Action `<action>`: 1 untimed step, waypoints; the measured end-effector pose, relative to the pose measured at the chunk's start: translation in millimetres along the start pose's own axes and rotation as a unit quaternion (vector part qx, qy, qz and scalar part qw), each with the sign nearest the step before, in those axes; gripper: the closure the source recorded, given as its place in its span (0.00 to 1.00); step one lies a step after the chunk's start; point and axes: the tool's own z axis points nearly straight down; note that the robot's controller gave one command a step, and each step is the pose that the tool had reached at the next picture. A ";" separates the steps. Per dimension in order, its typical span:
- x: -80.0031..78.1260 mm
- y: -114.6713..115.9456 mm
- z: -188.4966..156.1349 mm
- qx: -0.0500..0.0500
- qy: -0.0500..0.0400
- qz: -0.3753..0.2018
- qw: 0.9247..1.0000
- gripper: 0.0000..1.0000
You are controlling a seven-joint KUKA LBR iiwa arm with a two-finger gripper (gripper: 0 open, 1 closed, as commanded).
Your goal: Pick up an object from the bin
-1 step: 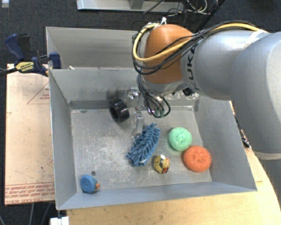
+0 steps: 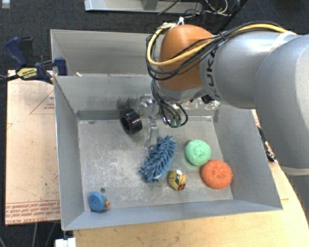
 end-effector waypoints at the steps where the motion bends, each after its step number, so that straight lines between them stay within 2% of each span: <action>1: 4.4 -14.7 13.9 -0.002 -0.003 0.022 1.000 0.00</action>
Offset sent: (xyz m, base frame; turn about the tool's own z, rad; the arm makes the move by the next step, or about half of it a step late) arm -0.0255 -0.0808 -0.0513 -0.0881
